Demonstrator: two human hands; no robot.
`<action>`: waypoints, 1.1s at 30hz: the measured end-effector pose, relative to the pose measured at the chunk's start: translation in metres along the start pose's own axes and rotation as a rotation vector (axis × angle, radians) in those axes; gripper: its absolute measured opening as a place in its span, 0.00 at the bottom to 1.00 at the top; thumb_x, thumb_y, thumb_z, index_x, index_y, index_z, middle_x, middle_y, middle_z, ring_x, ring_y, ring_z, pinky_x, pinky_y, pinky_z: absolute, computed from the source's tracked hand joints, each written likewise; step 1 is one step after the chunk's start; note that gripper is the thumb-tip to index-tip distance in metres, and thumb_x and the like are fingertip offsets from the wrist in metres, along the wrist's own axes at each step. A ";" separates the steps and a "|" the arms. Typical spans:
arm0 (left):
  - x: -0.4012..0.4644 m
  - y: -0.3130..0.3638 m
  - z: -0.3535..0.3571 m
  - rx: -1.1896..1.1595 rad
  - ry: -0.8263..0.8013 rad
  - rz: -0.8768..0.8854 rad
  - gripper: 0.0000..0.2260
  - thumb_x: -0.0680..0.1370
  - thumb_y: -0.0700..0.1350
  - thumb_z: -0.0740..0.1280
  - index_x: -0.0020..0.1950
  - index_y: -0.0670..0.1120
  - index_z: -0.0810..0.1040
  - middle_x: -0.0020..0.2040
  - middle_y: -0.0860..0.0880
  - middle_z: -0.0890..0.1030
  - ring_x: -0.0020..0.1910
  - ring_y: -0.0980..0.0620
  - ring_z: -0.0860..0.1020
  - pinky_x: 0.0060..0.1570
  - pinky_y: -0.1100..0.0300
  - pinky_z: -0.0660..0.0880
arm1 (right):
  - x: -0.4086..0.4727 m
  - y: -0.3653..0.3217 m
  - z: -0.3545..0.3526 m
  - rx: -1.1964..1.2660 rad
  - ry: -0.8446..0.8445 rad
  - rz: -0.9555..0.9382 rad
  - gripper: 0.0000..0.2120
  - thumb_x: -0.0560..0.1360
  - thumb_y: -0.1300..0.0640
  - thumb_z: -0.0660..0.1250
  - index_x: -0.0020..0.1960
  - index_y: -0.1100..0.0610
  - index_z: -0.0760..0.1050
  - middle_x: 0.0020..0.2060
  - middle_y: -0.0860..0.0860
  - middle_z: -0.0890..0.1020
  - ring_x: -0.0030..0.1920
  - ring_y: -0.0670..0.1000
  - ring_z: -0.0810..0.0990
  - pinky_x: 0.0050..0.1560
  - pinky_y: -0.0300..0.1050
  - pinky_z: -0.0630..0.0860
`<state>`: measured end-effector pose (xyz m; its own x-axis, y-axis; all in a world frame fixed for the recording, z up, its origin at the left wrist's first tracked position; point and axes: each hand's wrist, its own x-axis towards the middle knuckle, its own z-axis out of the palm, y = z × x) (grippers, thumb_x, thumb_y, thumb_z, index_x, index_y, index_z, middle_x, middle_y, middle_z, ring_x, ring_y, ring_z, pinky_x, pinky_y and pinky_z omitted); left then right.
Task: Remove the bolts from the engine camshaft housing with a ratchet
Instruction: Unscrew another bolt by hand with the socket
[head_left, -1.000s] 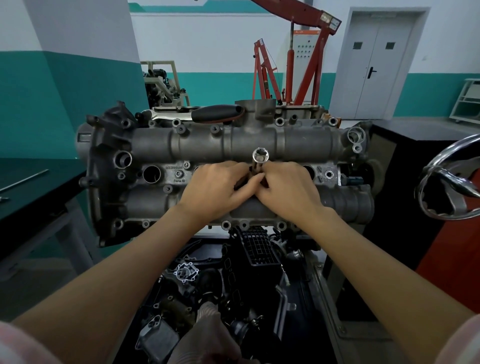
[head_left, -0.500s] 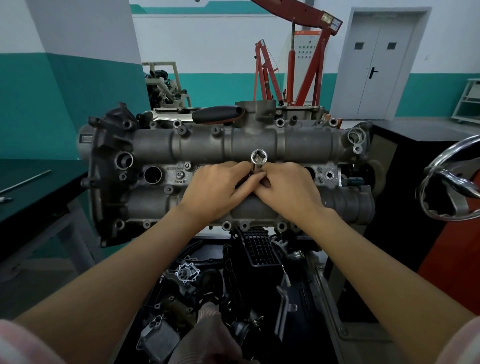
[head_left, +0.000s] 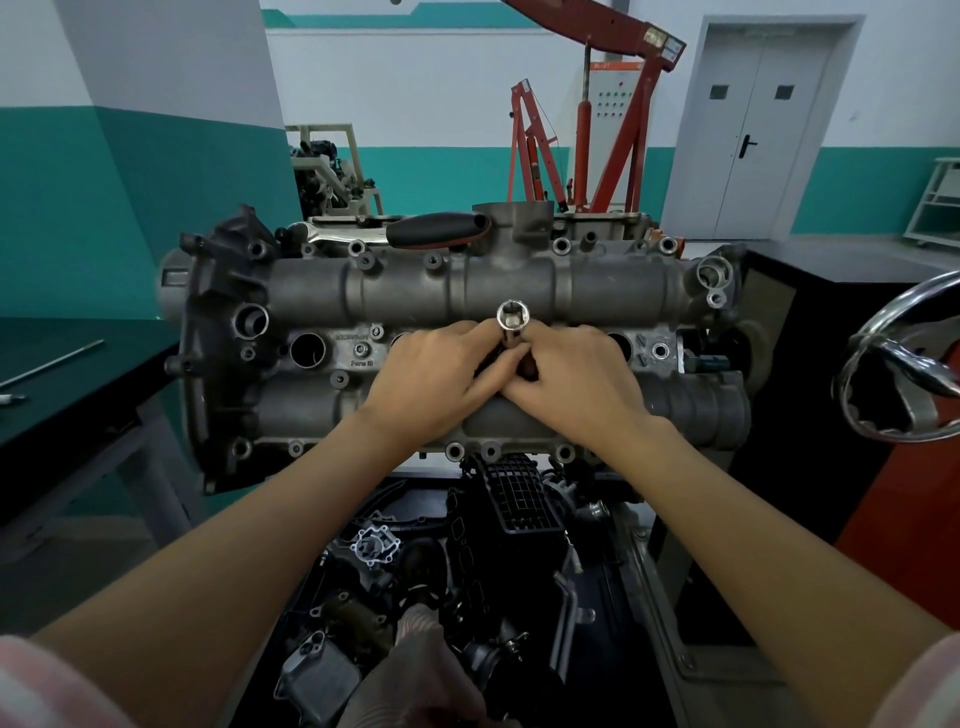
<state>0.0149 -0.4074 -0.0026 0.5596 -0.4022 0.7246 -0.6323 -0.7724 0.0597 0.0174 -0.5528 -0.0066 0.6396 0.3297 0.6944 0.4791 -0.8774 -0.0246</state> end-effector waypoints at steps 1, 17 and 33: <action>0.000 0.000 0.000 -0.007 -0.005 -0.009 0.27 0.76 0.59 0.49 0.45 0.41 0.80 0.39 0.44 0.81 0.35 0.42 0.79 0.32 0.50 0.73 | 0.000 0.000 -0.001 0.002 0.004 0.014 0.11 0.75 0.50 0.60 0.45 0.57 0.75 0.32 0.50 0.77 0.38 0.53 0.76 0.38 0.40 0.55; -0.001 -0.001 0.002 0.052 0.022 0.053 0.19 0.77 0.52 0.54 0.44 0.39 0.77 0.33 0.44 0.80 0.26 0.42 0.77 0.25 0.62 0.62 | -0.001 0.002 0.002 0.000 0.032 -0.045 0.12 0.74 0.50 0.60 0.48 0.59 0.71 0.39 0.51 0.79 0.40 0.53 0.76 0.44 0.43 0.63; -0.001 -0.001 -0.001 0.012 -0.009 0.028 0.28 0.75 0.60 0.49 0.44 0.40 0.79 0.36 0.47 0.80 0.32 0.46 0.77 0.29 0.52 0.71 | 0.000 0.000 0.000 -0.025 -0.027 -0.024 0.06 0.74 0.56 0.60 0.40 0.57 0.66 0.35 0.53 0.77 0.39 0.53 0.73 0.46 0.43 0.62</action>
<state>0.0143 -0.4061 -0.0026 0.5468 -0.4276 0.7198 -0.6413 -0.7666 0.0317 0.0178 -0.5530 -0.0067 0.6443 0.3599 0.6748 0.4793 -0.8776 0.0104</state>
